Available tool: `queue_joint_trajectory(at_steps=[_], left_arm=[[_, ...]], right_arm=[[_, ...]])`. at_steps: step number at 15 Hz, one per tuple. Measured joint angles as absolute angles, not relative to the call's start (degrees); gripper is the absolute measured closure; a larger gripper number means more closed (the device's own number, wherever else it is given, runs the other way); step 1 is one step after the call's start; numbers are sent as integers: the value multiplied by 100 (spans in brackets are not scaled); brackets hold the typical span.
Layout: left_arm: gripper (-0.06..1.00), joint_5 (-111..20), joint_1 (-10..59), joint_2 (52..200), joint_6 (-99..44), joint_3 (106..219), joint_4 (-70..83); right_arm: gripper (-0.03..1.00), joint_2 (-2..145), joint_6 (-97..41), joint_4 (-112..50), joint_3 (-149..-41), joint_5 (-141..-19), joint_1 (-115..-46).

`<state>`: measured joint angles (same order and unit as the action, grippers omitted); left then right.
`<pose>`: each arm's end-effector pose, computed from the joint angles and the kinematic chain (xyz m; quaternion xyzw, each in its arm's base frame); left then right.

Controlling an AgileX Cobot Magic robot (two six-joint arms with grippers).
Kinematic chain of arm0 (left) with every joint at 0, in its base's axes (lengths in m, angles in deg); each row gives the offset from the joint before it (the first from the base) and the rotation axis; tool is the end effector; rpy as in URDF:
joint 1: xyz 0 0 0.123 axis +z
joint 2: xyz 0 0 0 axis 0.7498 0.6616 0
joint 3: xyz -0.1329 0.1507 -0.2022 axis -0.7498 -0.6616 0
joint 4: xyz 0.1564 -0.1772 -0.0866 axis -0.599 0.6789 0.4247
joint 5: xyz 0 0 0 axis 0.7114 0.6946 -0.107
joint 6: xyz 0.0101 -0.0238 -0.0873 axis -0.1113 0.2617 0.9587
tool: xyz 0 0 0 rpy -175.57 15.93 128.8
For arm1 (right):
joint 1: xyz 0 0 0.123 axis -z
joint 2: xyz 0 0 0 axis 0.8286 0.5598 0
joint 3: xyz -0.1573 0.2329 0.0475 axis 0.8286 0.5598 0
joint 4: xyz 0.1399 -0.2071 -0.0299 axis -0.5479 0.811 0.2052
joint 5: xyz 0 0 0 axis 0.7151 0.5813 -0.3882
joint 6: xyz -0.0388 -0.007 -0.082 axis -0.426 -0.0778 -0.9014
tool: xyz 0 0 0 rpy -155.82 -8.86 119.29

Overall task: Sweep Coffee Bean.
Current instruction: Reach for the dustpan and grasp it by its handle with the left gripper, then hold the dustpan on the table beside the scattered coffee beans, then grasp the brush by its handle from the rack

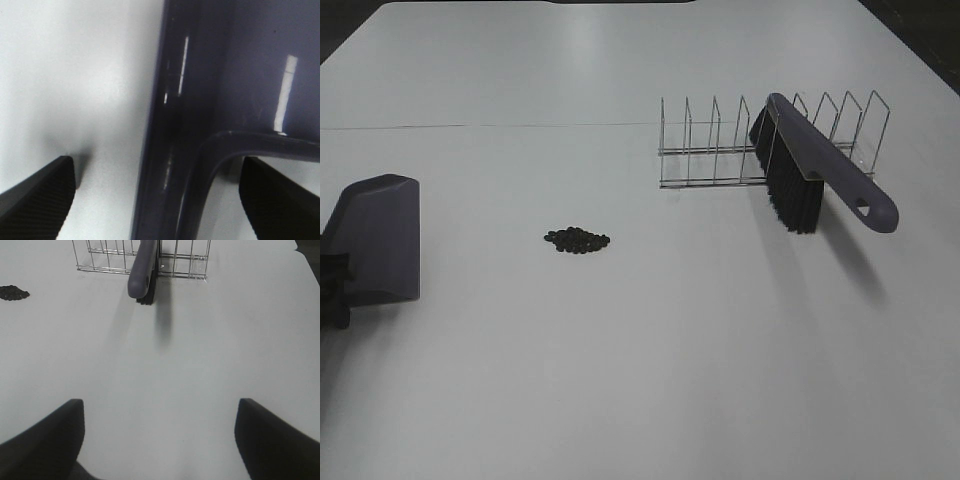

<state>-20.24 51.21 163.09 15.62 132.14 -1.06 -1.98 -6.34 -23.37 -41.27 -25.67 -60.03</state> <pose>0.2992 0.0094 0.0885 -0.1405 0.9888 -0.0283 0.0405 -0.0029 -0.0002 0.2618 -0.0377 0.8741 0.0136 0.4840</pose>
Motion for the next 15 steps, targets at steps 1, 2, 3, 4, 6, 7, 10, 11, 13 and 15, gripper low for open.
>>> queue_joint_trajectory(at_steps=[1,2,3,4,6,7,10,11,13,15], left_arm=[[22,-2024,5133,16320,1556,13219,-117],[29,-2024,5133,16326,1556,13231,-129],[36,-2035,5133,16326,1539,13231,-129],[46,-2047,5133,16326,1539,13231,-112],[61,-2070,5133,16332,1533,13231,-32],[61,-2070,5138,16332,1528,13231,-32],[61,-2053,5138,16337,1482,13237,14],[61,-2035,5138,16337,1361,13237,14],[61,-2013,5138,16337,1155,13248,14],[61,-1984,5138,16297,909,13248,37]], right_arm=[[24,-198,-634,-2337,-4127,-2567,-6003],[24,-198,-634,-2337,-4127,-2567,-6003],[24,-204,-634,-2308,-4139,-2585,-6003],[24,-192,-634,-2268,-4179,-2602,-6003],[24,106,-634,-2113,-4374,-2676,-6003],[24,232,-634,-2084,-4437,-2676,-6003],[24,1464,-634,-2004,-5102,-2705,-6003],[24,1859,-634,-2004,-5273,-2734,-6003],[24,2661,-594,-2004,-5652,-2825,-6003],[24,3269,-514,-2016,-5904,-2860,-6003]])
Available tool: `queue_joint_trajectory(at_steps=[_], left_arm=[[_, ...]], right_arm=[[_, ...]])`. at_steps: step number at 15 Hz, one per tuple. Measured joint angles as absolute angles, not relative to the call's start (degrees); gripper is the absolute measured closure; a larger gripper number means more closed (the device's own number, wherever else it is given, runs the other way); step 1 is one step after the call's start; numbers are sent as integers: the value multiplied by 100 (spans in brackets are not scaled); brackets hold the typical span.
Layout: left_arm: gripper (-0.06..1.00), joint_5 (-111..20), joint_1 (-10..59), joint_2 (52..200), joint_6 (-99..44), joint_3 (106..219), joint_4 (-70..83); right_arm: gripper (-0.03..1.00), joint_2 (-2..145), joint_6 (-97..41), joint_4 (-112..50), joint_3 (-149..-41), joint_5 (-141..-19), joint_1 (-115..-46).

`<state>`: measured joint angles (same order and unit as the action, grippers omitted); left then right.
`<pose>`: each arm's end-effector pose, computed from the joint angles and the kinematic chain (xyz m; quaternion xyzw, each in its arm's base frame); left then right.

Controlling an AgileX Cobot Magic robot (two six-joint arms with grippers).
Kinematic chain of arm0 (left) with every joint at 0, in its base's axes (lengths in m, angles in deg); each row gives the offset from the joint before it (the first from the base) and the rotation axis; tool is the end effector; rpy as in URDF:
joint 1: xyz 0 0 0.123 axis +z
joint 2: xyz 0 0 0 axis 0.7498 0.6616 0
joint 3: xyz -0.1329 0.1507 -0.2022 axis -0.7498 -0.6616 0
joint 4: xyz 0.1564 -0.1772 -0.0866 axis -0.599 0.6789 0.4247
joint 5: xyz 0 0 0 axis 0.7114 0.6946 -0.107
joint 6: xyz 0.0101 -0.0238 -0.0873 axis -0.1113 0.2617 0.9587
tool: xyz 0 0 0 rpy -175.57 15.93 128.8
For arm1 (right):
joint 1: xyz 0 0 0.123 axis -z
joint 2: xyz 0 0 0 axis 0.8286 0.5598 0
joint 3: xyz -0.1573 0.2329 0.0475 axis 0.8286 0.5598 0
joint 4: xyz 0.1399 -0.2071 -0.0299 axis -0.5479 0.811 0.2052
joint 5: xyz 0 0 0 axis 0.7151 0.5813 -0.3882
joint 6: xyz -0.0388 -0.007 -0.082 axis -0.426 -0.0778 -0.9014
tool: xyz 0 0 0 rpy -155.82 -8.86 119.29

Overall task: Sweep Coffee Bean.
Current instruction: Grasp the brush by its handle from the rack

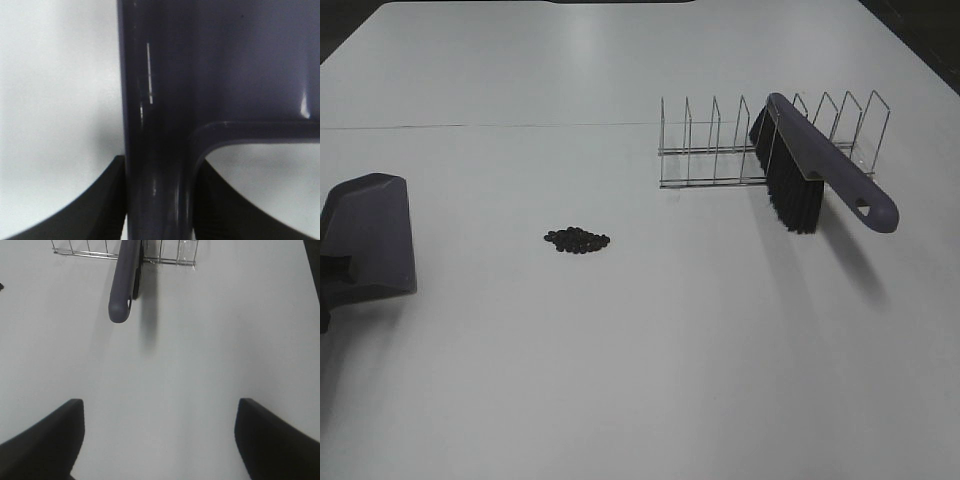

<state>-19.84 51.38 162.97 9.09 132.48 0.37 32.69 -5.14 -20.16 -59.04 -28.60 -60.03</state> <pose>0.3005 0.0092 0.0901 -0.0958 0.9939 -0.0328 0.0426 0.0895 0.0020 0.3335 -0.0338 0.9264 -0.0133 0.3749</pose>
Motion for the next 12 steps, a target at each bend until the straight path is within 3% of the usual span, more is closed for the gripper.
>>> queue_joint_trajectory(at_steps=[5,12], left_arm=[[61,-1709,5138,16217,72,13248,163],[61,-1216,5138,16206,-334,13248,186]], right_arm=[[24,5566,-474,-2268,-6866,-2894,-6003],[24,7543,-480,-2663,-8430,-2905,-6003]])
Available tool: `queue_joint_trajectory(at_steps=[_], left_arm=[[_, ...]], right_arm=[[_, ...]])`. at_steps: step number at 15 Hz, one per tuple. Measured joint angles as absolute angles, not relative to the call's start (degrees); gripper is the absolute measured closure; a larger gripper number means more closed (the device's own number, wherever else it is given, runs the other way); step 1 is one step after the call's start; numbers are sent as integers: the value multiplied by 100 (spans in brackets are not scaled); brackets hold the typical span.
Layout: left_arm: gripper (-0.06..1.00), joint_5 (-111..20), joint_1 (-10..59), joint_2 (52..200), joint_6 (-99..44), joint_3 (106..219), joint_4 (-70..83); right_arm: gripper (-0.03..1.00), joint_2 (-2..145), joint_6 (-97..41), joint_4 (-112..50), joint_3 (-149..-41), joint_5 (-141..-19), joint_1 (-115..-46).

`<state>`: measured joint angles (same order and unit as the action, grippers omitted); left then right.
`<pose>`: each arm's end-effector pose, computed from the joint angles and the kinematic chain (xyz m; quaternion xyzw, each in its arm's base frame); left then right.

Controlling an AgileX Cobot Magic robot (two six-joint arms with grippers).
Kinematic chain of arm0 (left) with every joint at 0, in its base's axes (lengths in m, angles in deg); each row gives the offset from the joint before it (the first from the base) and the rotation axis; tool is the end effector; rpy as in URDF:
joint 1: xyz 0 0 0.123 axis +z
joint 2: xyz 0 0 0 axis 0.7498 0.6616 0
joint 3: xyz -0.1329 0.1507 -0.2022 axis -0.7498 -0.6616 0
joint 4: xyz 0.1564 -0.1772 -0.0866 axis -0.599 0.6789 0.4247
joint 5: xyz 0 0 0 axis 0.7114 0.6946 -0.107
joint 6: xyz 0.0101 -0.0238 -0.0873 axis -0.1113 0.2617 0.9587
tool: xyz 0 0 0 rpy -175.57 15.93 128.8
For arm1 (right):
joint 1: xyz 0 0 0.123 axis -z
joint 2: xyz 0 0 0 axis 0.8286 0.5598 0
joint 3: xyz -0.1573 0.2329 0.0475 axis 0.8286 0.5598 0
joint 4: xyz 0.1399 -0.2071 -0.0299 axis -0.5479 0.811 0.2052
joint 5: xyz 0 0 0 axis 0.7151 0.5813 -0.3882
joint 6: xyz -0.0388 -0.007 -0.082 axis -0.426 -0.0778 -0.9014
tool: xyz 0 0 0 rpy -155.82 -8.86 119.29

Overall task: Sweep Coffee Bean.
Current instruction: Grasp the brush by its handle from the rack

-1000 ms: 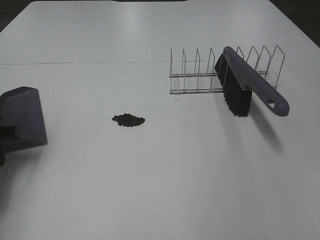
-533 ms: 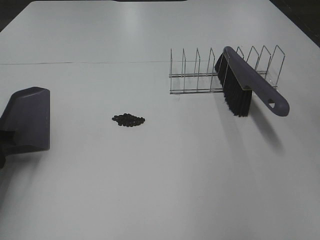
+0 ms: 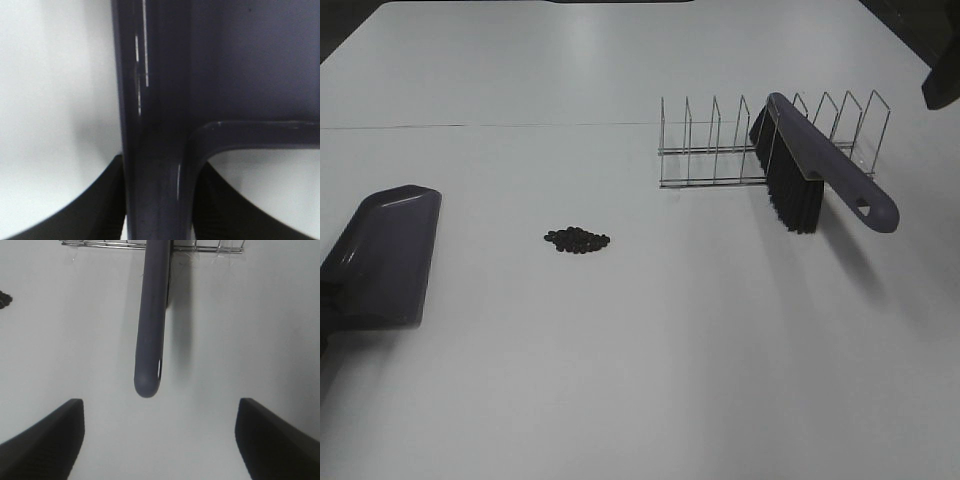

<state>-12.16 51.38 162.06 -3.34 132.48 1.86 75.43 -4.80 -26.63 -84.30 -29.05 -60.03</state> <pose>0.2892 0.0060 0.0946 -0.0046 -0.9989 0.0462 0.0113 0.2669 0.0236 0.3349 -0.0207 0.9719 0.0369 0.2314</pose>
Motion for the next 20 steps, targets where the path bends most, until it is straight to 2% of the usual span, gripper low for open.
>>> queue_joint_trajectory(at_steps=[4,10,20], left_arm=[[61,-1147,5133,16206,-352,13248,186],[60,-1107,5133,16206,-352,13248,186],[60,-1107,5133,16206,-357,13248,186]], right_arm=[[24,8947,-600,-2669,-9628,-2911,-6003],[24,10419,-841,-2743,-10722,-3255,-6003],[24,12081,-1093,-2824,-11100,-4859,-6003]])
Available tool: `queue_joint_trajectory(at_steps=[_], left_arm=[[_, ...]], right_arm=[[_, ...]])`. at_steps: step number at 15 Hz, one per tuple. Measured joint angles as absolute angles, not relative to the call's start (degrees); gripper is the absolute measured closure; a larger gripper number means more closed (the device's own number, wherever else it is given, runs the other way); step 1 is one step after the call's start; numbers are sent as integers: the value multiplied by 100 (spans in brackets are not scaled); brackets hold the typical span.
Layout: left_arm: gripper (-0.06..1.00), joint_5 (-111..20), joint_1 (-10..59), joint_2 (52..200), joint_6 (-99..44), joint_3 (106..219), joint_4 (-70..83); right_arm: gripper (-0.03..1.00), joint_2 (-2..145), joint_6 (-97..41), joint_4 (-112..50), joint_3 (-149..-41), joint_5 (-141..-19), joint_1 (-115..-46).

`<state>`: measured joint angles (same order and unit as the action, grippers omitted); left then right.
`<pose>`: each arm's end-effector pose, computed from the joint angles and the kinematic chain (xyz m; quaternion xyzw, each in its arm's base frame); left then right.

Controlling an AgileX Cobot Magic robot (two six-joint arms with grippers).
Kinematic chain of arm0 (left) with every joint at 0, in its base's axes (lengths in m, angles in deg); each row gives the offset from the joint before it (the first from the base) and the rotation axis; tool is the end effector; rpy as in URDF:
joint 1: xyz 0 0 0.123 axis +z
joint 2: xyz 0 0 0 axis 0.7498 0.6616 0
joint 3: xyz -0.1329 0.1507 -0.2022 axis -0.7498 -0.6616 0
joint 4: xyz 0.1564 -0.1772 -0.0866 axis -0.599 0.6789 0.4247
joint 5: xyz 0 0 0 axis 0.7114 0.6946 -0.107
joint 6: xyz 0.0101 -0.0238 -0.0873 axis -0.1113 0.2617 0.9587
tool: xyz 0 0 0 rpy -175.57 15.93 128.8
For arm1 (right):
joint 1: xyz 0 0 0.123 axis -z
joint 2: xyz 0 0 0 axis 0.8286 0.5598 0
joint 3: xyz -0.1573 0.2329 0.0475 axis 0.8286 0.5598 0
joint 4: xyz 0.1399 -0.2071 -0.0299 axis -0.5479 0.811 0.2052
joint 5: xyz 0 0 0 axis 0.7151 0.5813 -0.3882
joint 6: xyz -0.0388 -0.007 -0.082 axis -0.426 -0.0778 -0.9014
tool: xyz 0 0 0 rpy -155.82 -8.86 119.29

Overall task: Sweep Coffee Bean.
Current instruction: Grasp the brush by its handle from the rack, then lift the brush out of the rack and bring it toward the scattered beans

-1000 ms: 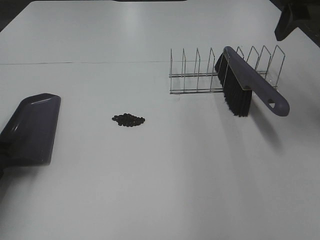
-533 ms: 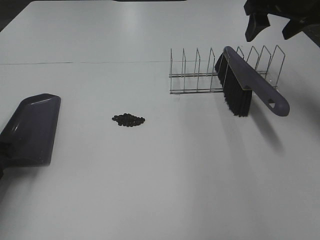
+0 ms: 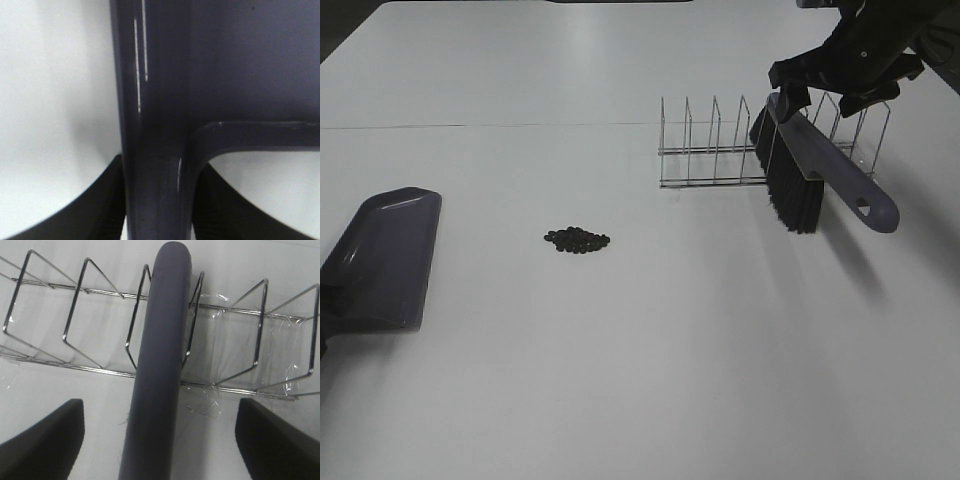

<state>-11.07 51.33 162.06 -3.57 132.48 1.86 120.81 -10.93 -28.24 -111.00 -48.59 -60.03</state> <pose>0.2875 0.0054 0.0947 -0.0074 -0.9986 0.0479 0.0206 0.4668 0.0383 0.1877 -0.0559 0.9686 0.0317 0.2403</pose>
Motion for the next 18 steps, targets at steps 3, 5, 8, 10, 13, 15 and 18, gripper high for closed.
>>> queue_joint_trajectory(at_steps=[3,5,8,10,13,15,18], left_arm=[[60,-1107,5133,16206,-357,13248,186],[60,-1107,5133,16206,-357,13248,186],[60,-1107,5133,16206,-357,13248,186],[60,-1107,5133,16206,-357,13248,186],[60,-1107,5133,16206,-357,13248,186],[60,-1107,5133,16206,-357,13248,209],[60,-1107,5133,16206,-357,13248,266]], right_arm=[[24,12350,-1098,-2812,-11100,-4876,-6003],[28,12413,-1098,-2766,-11100,-4871,-6003],[33,12470,-1098,-2766,-11100,-4853,-6003],[33,12573,-1098,-2766,-11100,-4779,-6003],[47,12602,-1098,-2761,-11100,-4653,-6003],[66,12602,-978,-2789,-11100,-4607,-6003],[66,12579,-904,-2789,-11106,-4487,-6003]])
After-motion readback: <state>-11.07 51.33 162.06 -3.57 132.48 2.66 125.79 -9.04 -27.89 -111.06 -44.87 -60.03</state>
